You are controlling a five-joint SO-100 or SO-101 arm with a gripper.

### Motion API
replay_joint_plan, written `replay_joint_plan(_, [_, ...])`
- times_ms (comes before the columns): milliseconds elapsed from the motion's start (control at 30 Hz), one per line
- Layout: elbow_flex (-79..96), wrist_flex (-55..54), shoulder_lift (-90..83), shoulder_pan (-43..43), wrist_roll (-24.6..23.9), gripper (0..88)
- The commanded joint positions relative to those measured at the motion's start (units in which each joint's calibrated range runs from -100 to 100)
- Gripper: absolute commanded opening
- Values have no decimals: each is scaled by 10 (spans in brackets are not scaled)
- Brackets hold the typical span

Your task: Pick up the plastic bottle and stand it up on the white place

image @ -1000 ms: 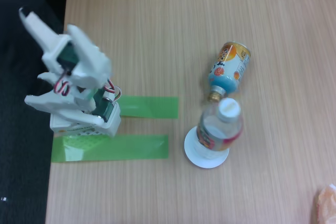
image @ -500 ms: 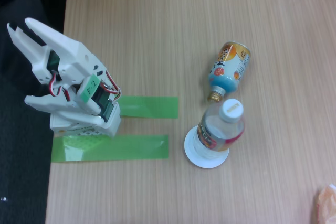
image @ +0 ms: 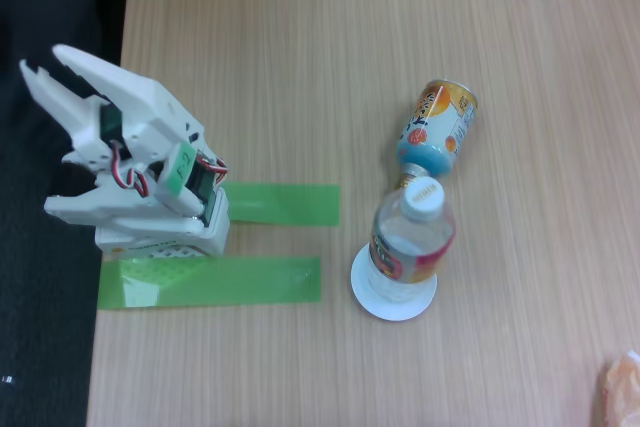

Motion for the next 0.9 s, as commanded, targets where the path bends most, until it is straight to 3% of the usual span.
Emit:
replay_joint_plan(0, [42,-65,2,-2,3,93])
replay_joint_plan(200, [42,-110,2,-1,6,92])
replay_joint_plan(400, [42,-110,1,-7,69,92])
replay_joint_plan(567, [42,-110,1,-6,75,91])
replay_joint_plan(700, [42,-110,1,-2,90,7])
replay_joint_plan(867, [42,-110,2,-2,91,17])
